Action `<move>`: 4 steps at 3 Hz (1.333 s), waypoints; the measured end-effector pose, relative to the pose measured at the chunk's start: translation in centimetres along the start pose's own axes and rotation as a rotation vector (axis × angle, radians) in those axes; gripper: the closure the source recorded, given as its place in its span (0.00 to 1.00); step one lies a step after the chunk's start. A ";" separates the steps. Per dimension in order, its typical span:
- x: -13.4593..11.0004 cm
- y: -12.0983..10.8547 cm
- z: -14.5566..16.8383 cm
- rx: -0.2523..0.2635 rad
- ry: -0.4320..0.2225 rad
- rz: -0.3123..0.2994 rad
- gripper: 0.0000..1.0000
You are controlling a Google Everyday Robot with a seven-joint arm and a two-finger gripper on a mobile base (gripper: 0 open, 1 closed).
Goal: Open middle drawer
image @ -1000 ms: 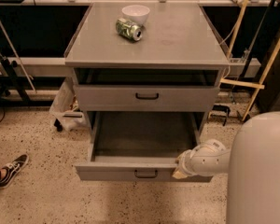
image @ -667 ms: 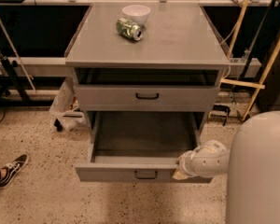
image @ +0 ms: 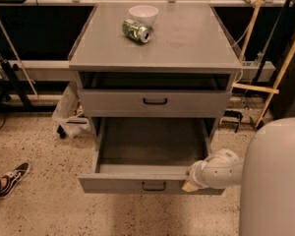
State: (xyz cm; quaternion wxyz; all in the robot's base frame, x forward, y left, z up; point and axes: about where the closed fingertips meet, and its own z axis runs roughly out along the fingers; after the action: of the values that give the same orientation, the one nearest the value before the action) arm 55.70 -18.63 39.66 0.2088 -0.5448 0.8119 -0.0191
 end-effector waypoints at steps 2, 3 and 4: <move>0.3 0.5 -0.2 -0.008 0.005 0.012 1.00; -0.1 0.4 -0.4 -0.008 0.006 0.012 1.00; 0.5 0.9 -0.4 -0.015 0.012 0.024 1.00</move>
Offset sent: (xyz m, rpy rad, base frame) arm -0.3714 -0.1096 -0.3229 0.5604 -0.0778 -0.1997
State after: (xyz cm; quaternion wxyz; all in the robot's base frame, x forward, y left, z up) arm 54.58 -18.80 39.62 0.2001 -0.5363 0.8198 -0.0138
